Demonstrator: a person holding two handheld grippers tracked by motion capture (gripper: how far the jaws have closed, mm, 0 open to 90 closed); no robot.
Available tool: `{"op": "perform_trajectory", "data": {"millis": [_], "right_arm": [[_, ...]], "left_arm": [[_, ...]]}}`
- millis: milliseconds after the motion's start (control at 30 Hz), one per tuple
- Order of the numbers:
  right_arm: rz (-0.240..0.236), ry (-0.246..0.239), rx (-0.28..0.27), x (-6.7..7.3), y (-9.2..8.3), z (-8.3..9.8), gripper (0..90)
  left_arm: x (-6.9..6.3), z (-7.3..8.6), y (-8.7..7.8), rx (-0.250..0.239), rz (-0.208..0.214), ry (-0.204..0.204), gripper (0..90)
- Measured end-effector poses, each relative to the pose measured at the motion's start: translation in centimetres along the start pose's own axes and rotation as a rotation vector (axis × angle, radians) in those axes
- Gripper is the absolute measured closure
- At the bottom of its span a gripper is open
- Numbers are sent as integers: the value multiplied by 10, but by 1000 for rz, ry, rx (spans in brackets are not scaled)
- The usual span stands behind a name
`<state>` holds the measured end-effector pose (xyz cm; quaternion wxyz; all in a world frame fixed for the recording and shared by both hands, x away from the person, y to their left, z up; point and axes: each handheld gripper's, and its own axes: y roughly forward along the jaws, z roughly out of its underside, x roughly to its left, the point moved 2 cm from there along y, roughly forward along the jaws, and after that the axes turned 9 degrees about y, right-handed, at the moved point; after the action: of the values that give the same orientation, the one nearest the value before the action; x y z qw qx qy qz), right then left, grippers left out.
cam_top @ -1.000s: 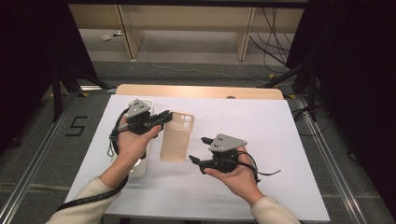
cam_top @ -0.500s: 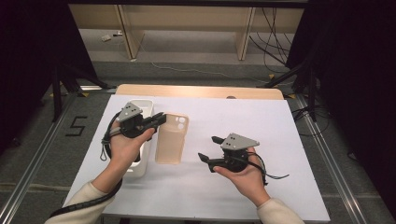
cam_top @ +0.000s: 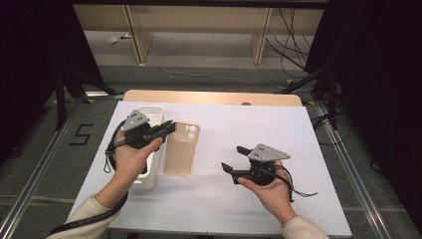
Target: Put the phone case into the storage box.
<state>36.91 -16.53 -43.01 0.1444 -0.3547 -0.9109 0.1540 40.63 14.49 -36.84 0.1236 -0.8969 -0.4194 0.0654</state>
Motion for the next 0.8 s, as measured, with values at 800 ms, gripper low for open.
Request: {"op": "perform_trajectory", "data": {"millis": [800], "right_arm": [[48, 31, -31, -11, -16, 4, 200]], "left_arm": [[5, -7, -7, -10, -17, -26, 824]]}}
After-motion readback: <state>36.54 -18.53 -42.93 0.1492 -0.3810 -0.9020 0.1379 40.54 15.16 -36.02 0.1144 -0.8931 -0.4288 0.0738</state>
